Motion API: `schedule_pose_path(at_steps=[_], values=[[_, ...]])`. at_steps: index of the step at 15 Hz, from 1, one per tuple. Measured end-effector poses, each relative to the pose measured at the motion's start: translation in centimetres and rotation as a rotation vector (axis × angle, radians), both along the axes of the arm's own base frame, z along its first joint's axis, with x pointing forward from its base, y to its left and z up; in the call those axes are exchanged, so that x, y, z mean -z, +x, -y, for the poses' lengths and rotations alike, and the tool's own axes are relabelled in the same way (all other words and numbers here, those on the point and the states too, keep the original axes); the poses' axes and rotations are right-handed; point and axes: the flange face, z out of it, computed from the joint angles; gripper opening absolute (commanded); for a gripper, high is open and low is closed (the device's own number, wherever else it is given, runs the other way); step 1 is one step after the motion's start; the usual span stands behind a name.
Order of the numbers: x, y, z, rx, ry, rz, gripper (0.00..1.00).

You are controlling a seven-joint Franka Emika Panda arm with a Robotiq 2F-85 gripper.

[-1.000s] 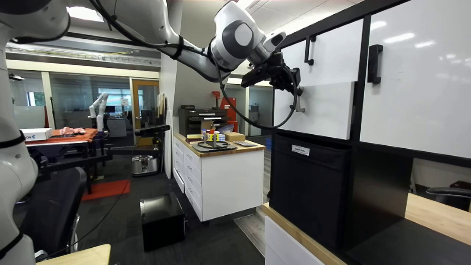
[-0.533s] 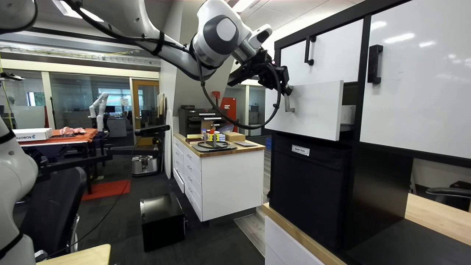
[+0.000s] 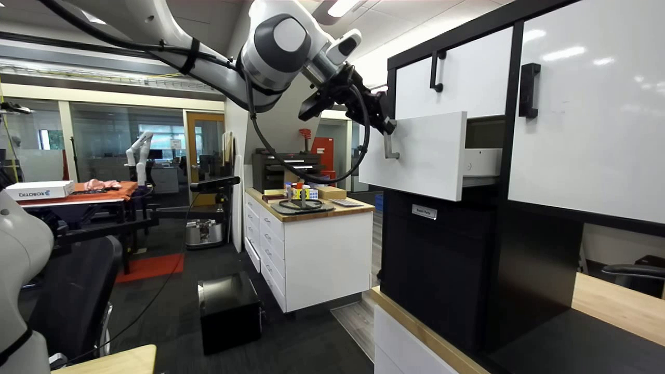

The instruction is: Pull out the drawer above the storage basket

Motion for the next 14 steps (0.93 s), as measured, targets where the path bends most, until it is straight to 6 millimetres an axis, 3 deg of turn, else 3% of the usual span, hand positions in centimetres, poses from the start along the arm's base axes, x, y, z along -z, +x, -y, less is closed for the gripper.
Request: schedule_pose_path(at_steps=[8,9,11,14], values=[[0.3,-4.5,-0.1,0.017,0.006,0.006,0.07],[0.3,-5.0,-0.1,0.018,0.007,0.007,0.4],[0.5,-5.7,0.0,0.023,0.014,-0.001,0.46],[5.3,-6.2,0.8,0.074,0.01,-0.177,0.65]])
